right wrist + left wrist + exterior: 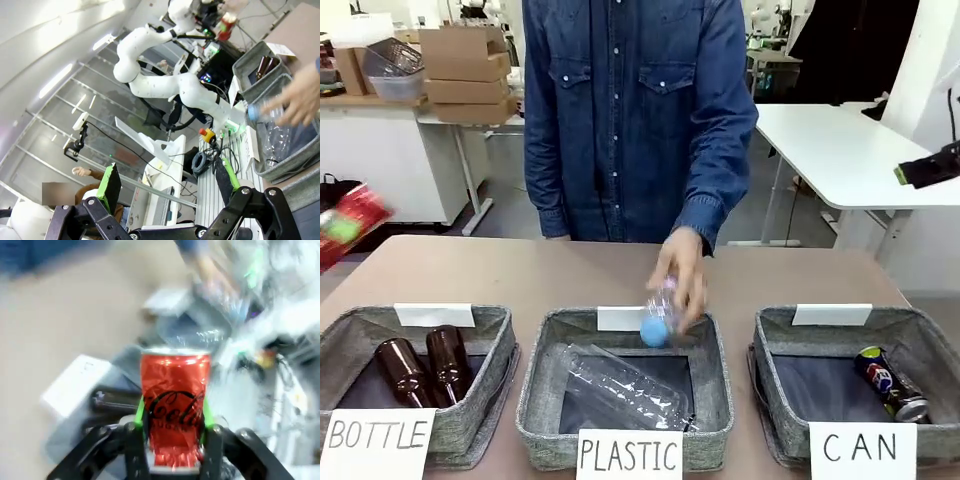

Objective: Sort the can waste into the basket.
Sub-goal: Pick up the can waste from the table and place it in the right Fabric basket.

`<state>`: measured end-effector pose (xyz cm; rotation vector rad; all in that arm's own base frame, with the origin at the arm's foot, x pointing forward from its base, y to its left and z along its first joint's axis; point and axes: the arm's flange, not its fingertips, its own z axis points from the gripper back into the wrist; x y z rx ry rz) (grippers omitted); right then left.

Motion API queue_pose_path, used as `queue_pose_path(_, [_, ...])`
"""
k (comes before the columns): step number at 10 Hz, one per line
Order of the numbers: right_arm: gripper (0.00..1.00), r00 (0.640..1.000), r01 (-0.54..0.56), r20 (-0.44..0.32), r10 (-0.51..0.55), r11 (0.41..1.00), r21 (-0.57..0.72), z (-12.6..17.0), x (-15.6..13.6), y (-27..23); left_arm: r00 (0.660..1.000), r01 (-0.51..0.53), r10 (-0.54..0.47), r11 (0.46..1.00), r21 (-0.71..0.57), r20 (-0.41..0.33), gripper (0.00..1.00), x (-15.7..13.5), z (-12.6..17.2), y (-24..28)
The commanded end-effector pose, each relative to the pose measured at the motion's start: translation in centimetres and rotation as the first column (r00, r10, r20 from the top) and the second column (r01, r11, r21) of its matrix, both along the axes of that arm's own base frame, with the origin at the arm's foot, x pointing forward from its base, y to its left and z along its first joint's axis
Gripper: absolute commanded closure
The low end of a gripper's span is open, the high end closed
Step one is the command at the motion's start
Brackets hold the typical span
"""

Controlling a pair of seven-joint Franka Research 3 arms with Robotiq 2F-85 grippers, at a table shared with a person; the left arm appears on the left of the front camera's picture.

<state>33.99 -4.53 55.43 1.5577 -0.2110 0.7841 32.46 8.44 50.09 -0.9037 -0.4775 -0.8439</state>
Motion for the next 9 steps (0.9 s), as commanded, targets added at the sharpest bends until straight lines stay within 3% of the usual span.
queue_pose_path(1, [0.00, 1.000, -0.016, 0.018, 0.016, 1.000, -0.009, 0.1, 0.0, -0.5, 0.979, 0.201, -0.200, 0.980, -0.008, 0.050, 1.00, -2.4, -0.8, -0.4])
queue_pose_path(2, [0.00, 1.000, -0.016, 0.018, 0.016, 1.000, -0.009, 0.1, 0.0, -0.5, 0.988, 0.111, -0.112, 0.994, 0.010, 0.107, 1.00, -3.2, -1.7, -1.4])
queue_pose_path(3, [0.00, 1.000, -0.016, 0.018, 0.016, 1.000, -0.009, 0.1, 0.0, -0.5, 0.992, 0.124, -0.124, 0.992, -0.015, 0.009, 1.00, -2.7, -0.6, 0.2])
queue_pose_path(9, [0.00, 1.000, -0.016, 0.018, 0.016, 1.000, -0.009, 0.1, 0.0, -0.5, 0.992, 0.124, -0.124, 0.992, -0.015, 0.009, 1.00, -2.7, -0.6, 0.2])
